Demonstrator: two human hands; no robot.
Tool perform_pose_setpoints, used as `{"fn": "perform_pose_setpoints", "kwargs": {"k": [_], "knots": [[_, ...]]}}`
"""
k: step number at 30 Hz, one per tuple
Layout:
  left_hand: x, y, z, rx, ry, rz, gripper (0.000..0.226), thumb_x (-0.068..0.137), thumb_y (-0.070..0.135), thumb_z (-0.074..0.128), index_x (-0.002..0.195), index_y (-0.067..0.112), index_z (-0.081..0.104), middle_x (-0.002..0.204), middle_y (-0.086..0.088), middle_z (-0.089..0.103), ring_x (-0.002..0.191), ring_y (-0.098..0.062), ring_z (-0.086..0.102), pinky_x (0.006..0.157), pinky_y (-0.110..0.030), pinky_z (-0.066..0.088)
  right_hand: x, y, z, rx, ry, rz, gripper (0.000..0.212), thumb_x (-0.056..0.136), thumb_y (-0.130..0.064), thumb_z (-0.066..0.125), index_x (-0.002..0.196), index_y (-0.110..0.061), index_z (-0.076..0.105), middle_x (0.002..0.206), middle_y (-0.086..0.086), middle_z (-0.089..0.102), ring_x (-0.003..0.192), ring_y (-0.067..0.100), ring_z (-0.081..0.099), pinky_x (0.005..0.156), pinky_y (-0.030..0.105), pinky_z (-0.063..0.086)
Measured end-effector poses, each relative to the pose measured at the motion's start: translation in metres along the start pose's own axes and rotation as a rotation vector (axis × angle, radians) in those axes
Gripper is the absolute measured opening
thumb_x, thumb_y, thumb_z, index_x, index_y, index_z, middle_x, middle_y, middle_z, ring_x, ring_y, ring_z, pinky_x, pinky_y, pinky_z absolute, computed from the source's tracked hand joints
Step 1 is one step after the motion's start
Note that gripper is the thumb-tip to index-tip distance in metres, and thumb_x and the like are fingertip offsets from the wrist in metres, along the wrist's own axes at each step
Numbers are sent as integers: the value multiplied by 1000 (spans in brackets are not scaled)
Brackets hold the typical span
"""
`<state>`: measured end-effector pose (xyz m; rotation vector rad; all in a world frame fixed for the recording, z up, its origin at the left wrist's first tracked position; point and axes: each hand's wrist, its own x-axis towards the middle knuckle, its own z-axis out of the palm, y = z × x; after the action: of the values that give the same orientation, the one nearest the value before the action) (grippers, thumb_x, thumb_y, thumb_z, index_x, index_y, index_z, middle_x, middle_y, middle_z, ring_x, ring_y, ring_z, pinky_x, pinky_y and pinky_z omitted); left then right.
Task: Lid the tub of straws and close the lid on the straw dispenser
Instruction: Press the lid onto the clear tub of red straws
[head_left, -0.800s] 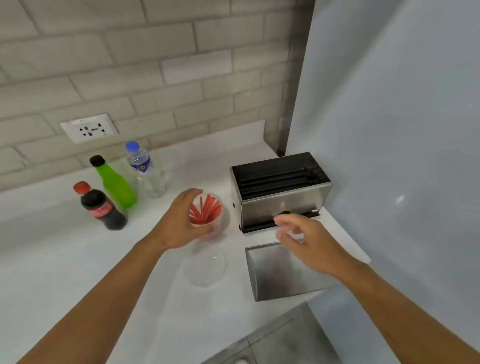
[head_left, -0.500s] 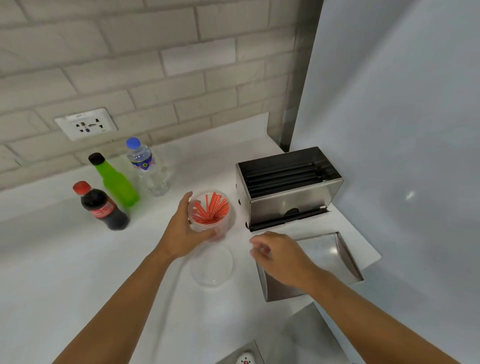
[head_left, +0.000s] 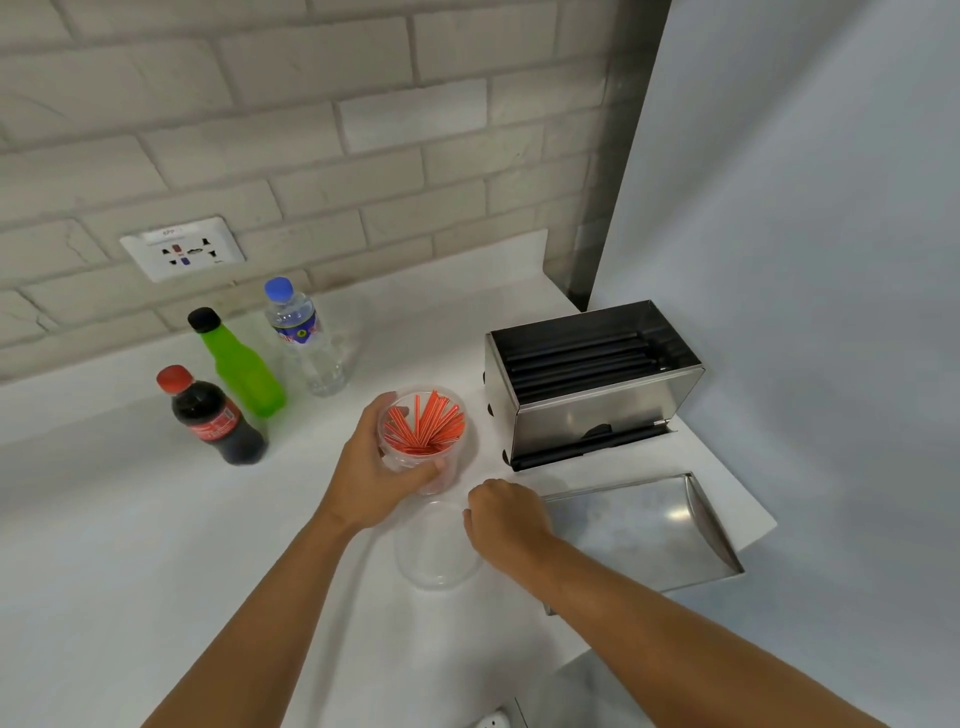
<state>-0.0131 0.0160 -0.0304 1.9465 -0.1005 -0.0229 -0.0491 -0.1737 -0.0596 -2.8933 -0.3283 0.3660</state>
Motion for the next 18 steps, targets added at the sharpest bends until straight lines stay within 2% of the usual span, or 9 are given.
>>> {"fn": "perform_pose_setpoints", "kwargs": {"k": [3, 7, 11, 12, 14, 16, 18], "knots": [[-8, 13, -8, -15, 33, 18, 87, 62, 45, 90, 133, 53, 40, 119, 51, 54, 113, 17, 59, 84, -4, 51, -4, 0, -4, 109, 44, 27, 24, 97, -26, 50, 93, -8, 66, 98, 10, 69, 86, 31, 63, 66, 33, 37], [-18, 31, -14, -43, 74, 79, 98, 61, 50, 85, 146, 36, 39, 125, 48, 52, 117, 15, 57, 89, -6, 52, -25, 6, -28, 278, 100, 36, 24, 94, -30, 54, 87, -11, 65, 89, 5, 72, 80, 26, 60, 68, 35, 46], [-28, 58, -7, -88, 98, 153, 93, 61, 43, 84, 142, 32, 41, 124, 48, 53, 118, 13, 58, 91, -8, 51, -54, 31, -67, 509, 127, 53, 18, 92, -30, 65, 82, -15, 67, 79, -2, 74, 75, 14, 65, 69, 33, 54], [-31, 65, -4, -98, 99, 168, 91, 61, 42, 83, 141, 32, 42, 123, 47, 54, 117, 12, 59, 91, -8, 51, -63, 42, -79, 568, 142, 50, 16, 91, -27, 68, 80, -15, 67, 75, -3, 73, 69, 8, 64, 64, 27, 53], [-35, 77, 4, -122, 91, 178, 91, 62, 42, 83, 142, 31, 43, 124, 44, 55, 118, 5, 61, 92, -12, 53, -84, 67, -104, 670, 149, 62, 14, 92, -24, 72, 79, -21, 67, 72, -6, 71, 64, 3, 63, 59, 14, 47], [-39, 86, 14, -139, 74, 178, 92, 63, 43, 84, 144, 31, 43, 130, 33, 57, 121, -5, 63, 93, -18, 55, -104, 92, -127, 739, 171, 109, 13, 92, -28, 73, 81, -28, 67, 76, -10, 73, 69, 2, 67, 63, 14, 49], [-42, 94, 27, -142, 49, 179, 94, 63, 43, 85, 145, 34, 43, 138, 17, 57, 124, -13, 62, 94, -23, 57, -118, 116, -142, 832, 246, 142, 8, 90, -28, 75, 86, -32, 70, 82, -12, 75, 72, 7, 71, 69, 22, 54]]}}
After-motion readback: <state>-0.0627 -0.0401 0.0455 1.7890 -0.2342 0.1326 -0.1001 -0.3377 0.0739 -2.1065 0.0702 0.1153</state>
